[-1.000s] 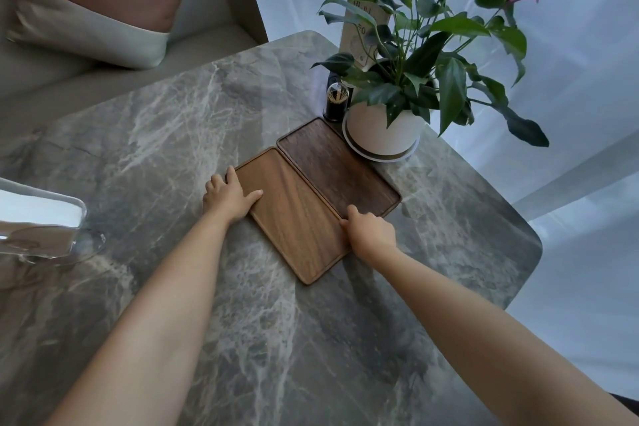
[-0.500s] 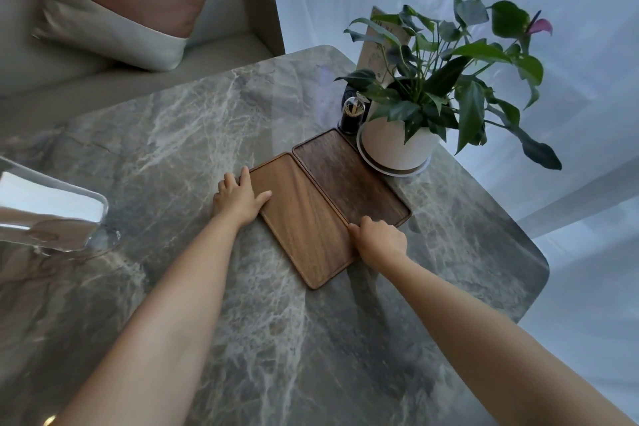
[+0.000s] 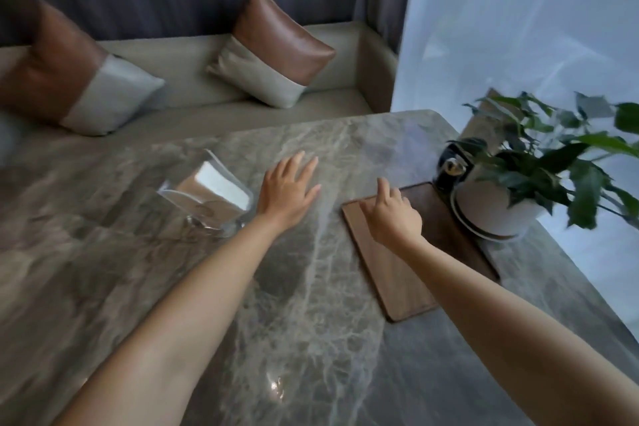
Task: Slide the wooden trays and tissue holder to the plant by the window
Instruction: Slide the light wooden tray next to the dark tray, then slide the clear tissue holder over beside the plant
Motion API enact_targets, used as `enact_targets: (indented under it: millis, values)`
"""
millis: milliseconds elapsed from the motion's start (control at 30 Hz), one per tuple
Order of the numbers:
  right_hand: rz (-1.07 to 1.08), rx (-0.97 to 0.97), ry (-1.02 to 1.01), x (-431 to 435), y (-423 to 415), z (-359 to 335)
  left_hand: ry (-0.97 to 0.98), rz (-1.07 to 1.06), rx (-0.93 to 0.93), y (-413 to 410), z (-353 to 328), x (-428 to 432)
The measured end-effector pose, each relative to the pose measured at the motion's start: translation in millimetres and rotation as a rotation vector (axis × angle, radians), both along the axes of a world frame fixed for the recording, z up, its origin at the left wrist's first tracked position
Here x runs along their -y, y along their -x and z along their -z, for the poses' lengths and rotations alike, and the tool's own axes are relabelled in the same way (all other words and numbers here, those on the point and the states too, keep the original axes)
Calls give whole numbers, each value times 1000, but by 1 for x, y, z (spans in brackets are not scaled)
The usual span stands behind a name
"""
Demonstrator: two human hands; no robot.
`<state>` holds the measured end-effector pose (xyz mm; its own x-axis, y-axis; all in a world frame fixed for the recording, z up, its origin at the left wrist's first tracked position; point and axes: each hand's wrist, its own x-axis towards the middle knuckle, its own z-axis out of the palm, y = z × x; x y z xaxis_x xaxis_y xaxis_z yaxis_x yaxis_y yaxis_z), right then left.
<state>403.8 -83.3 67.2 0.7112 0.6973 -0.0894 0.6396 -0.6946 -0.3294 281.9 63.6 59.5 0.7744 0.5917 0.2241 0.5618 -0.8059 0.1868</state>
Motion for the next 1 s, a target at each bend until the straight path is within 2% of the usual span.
enact_targets:
  millis: [100,200,500,700,833,1000]
  values:
    - [-110,-2,-31,-37,30,-16,-51,-40,62,35,-18,-18]
    - [-220,10,-50,-70,63,-24,-68,-105,27,70,-24,-42]
    - [-455,-35,-22,-142,136,-17,114,-345,-41,155,-6,-103]
    - [-420,-148,22,-164,155,-2,403,-446,-27,175,12,-123]
    - [-356,-198,7,-169,163,6,578,-461,46,169,22,-132]
    - [-305,-197,-34,-168,170,14,665,-401,126,156,35,-132]
